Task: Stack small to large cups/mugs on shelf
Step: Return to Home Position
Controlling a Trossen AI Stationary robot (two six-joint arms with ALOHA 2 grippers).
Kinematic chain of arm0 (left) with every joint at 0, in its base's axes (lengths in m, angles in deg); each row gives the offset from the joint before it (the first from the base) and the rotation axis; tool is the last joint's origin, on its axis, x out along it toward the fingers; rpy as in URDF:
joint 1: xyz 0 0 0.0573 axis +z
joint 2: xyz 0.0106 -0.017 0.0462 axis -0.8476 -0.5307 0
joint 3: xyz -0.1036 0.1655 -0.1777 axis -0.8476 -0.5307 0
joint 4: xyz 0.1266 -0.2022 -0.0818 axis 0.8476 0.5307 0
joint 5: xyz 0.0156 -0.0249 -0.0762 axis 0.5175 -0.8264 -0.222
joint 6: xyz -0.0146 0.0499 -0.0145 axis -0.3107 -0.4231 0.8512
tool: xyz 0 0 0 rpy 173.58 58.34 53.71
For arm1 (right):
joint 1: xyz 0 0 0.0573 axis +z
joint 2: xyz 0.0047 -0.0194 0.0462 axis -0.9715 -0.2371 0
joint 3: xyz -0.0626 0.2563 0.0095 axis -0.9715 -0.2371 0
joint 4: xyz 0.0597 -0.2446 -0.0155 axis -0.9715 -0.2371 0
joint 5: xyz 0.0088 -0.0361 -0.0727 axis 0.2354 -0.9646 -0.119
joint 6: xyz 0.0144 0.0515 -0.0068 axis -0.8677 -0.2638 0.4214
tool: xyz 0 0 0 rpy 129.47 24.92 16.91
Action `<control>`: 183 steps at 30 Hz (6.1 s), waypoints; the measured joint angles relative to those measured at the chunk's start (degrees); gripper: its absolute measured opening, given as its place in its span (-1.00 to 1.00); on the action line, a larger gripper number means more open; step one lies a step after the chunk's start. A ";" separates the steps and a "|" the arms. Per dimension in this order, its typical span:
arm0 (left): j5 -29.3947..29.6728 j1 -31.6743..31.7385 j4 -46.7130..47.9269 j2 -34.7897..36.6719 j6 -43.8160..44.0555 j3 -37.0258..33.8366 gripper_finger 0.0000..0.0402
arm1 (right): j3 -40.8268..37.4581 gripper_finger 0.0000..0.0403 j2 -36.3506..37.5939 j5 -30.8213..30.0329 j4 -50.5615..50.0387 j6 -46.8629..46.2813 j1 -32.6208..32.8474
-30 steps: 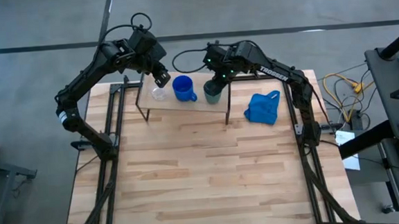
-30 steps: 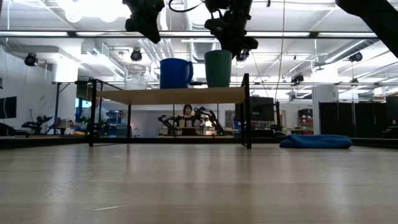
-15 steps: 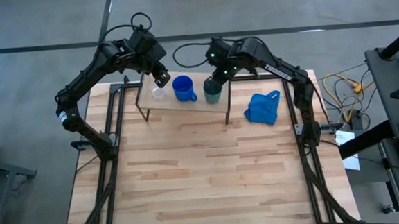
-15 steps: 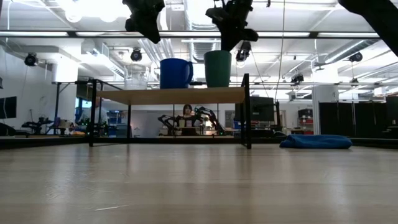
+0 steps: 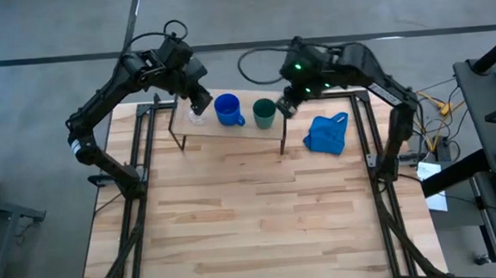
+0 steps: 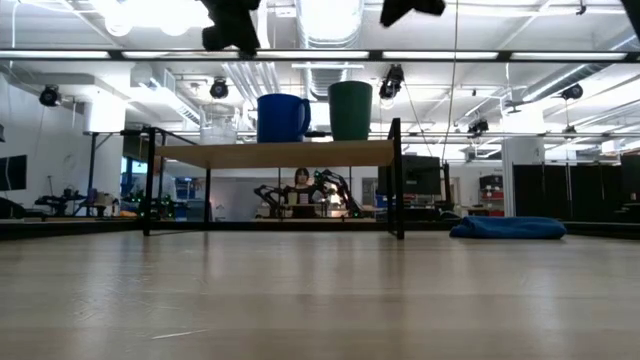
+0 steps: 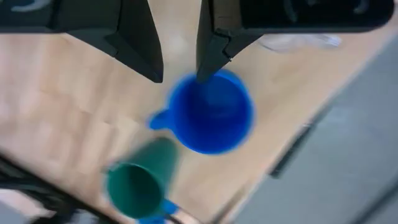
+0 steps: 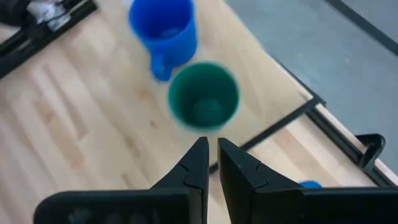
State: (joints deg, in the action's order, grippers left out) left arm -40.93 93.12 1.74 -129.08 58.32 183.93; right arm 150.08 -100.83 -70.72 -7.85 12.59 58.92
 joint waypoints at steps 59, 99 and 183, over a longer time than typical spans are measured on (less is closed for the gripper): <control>-6.82 -6.42 -25.60 53.81 13.45 -38.56 -0.59 | -56.89 -0.86 38.77 -10.74 57.07 6.69 28.78; -7.74 -6.44 -45.10 80.03 13.35 -69.72 -0.59 | -110.15 -0.86 75.88 -10.81 88.25 -0.15 20.07; -1.13 -6.43 -69.21 85.32 26.95 -106.43 -0.59 | -134.33 -0.86 81.04 -20.62 110.34 -3.34 20.09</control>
State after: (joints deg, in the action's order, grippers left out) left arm -42.05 86.69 -67.47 -43.75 85.27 77.50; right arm 15.74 -19.78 -91.35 102.48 9.25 79.01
